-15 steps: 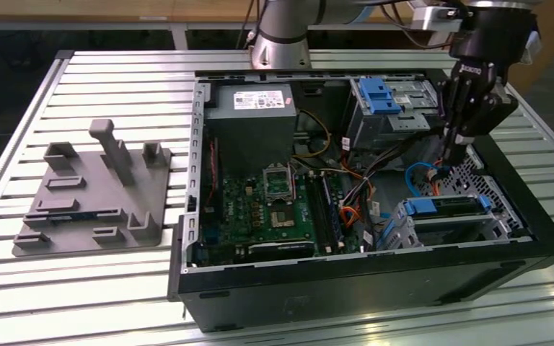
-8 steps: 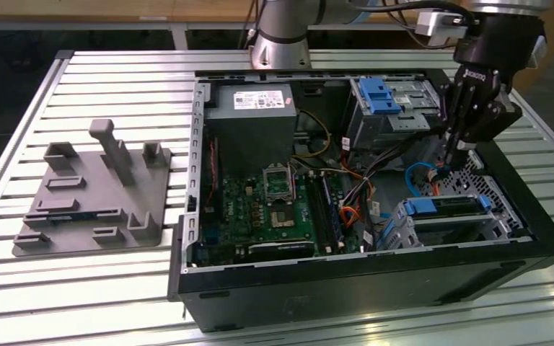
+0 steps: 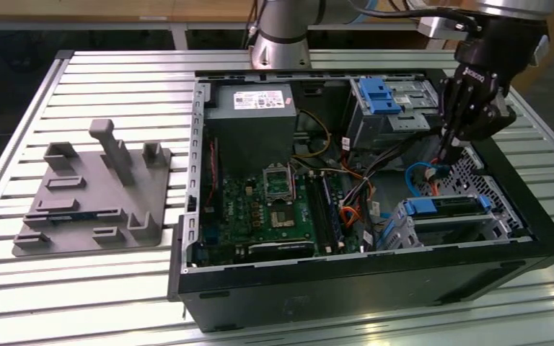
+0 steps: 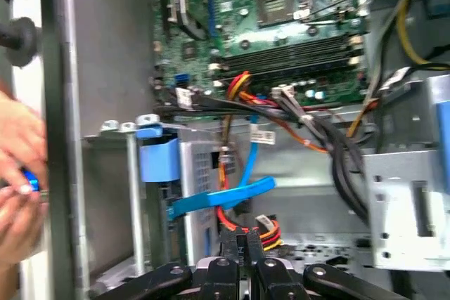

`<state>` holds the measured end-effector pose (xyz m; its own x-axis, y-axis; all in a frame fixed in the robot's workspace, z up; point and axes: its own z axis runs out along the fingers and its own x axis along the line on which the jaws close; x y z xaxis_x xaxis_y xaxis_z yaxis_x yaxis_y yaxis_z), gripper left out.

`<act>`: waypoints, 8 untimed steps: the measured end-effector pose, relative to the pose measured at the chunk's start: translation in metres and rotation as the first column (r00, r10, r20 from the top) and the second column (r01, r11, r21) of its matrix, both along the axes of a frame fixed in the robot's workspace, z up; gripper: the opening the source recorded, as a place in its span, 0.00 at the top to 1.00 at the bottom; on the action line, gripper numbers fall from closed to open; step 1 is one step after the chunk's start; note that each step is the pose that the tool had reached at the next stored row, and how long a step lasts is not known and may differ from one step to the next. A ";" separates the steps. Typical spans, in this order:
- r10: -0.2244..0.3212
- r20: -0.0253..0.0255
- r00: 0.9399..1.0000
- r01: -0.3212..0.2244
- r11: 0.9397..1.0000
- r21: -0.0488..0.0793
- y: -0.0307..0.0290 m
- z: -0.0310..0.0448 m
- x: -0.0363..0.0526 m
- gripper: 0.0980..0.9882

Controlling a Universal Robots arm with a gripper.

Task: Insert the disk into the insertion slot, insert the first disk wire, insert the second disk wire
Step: 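Insert the first disk wire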

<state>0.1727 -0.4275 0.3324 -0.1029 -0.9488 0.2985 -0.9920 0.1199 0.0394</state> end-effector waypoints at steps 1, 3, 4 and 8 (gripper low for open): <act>0.000 0.000 1.000 0.000 1.000 0.019 -0.0005 0.0001 0.0001 0.93; 0.000 0.000 1.000 0.000 0.999 0.045 -0.0019 0.0008 0.0002 0.93; 0.000 0.000 1.000 0.000 0.998 0.056 -0.0028 0.0016 0.0002 0.93; 0.000 0.000 1.000 0.000 0.997 0.083 -0.0075 0.0077 0.0004 0.93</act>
<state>0.1731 -0.4350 0.3401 -0.1030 -0.9702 0.2192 -0.9920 0.1163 0.0490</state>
